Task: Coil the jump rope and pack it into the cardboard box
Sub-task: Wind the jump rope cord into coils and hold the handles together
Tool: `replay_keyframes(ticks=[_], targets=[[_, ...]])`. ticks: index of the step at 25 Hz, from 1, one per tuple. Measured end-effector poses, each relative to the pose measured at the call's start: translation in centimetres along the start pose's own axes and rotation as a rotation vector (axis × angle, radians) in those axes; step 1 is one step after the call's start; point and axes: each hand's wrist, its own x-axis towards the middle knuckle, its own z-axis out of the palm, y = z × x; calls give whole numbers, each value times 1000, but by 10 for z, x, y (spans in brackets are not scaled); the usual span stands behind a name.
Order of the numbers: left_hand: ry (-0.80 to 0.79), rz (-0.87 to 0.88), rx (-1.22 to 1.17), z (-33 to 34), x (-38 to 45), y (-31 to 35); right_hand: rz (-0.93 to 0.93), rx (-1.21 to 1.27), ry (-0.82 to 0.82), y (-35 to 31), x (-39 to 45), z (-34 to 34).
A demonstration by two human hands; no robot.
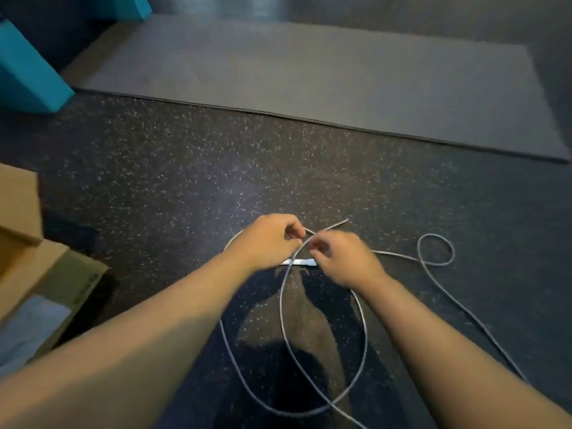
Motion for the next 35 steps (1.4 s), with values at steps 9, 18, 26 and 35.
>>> replay_keyframes(ticks=[9, 18, 26, 35], targets=[[37, 46, 597, 87, 28, -39, 28, -380, 14, 29, 7, 57], [227, 658, 376, 12, 29, 53, -149, 238, 189, 12, -29, -130], [307, 665, 418, -124, -1, 118, -121, 635, 84, -7, -66, -214], [277, 692, -582, -156, -12, 207, -195, 741, 301, -29, -88, -255]])
